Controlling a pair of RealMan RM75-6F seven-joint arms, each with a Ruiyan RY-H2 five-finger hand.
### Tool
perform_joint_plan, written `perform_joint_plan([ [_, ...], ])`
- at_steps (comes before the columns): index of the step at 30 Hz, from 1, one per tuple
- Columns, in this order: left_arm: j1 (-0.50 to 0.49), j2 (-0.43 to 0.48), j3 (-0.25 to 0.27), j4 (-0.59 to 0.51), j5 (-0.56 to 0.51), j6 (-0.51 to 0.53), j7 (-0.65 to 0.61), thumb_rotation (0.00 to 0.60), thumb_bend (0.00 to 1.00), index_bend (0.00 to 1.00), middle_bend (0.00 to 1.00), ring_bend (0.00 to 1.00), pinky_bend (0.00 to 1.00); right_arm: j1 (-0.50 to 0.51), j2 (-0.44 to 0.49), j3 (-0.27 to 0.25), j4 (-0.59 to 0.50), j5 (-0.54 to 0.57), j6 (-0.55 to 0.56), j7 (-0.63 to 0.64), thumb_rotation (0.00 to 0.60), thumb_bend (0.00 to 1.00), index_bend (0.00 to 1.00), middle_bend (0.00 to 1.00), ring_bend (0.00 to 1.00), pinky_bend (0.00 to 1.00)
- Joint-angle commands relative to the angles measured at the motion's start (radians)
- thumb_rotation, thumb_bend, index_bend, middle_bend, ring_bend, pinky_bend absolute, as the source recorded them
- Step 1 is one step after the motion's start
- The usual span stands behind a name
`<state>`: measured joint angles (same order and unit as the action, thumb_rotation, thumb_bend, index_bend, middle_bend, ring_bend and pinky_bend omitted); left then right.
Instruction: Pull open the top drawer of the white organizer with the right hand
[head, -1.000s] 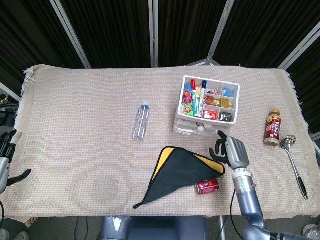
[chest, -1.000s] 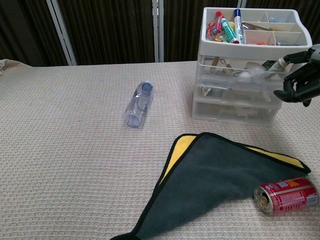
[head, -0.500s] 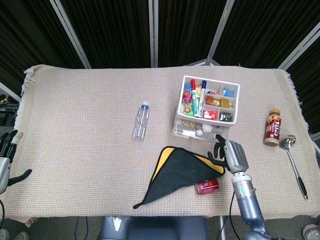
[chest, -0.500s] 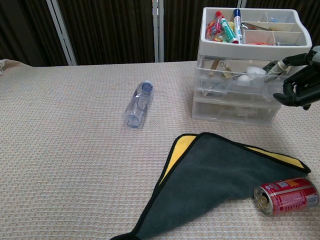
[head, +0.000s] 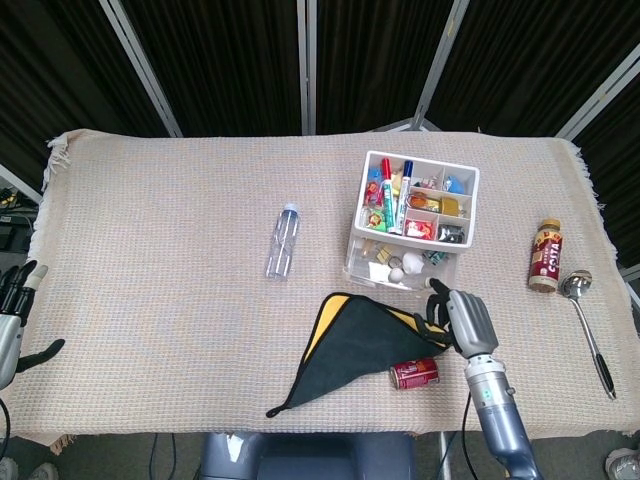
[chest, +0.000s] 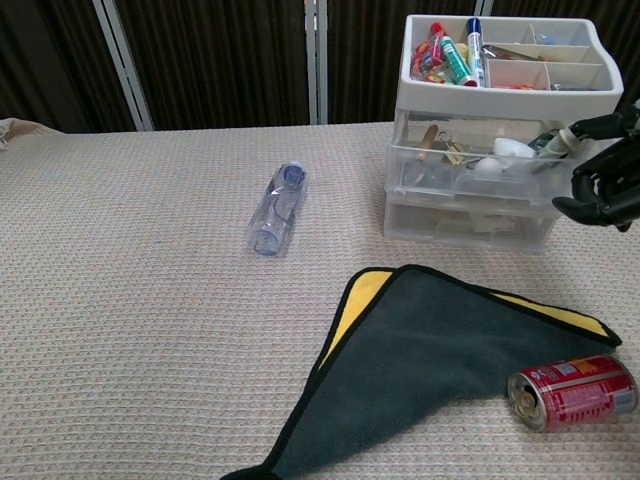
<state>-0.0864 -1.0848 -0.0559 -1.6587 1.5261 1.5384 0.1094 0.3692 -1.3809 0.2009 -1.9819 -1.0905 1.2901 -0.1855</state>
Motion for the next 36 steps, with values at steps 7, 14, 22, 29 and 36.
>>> perform_joint_plan([
  [7,0.001,0.000,0.000,-0.001,0.001,0.003,0.000,0.600,0.10,0.00,0.00,0.00,0.00,-0.024,0.017,-0.046,-0.029,-0.059,0.008,0.006,0.600,0.33,0.45,0.72,0.74,0.61],
  [14,0.002,0.002,0.000,-0.001,0.003,0.005,-0.001,0.600,0.10,0.00,0.00,0.00,0.00,-0.040,0.023,-0.068,-0.041,-0.091,0.020,0.002,0.600,0.33,0.45,0.72,0.74,0.61],
  [22,0.003,0.002,0.000,-0.002,0.005,0.007,-0.001,0.600,0.10,0.00,0.00,0.00,0.00,-0.052,0.029,-0.081,-0.049,-0.115,0.029,0.001,0.600,0.33,0.45,0.72,0.73,0.61],
  [29,0.002,0.002,0.000,-0.003,0.003,0.005,0.002,0.600,0.10,0.00,0.00,0.00,0.00,-0.059,0.034,-0.087,-0.053,-0.125,0.032,0.002,0.600,0.33,0.45,0.72,0.74,0.61],
  [36,0.003,0.002,0.000,-0.004,0.003,0.007,0.004,0.600,0.10,0.00,0.00,0.00,0.00,-0.067,0.034,-0.092,-0.047,-0.140,0.036,0.011,0.600,0.32,0.42,0.72,0.74,0.61],
])
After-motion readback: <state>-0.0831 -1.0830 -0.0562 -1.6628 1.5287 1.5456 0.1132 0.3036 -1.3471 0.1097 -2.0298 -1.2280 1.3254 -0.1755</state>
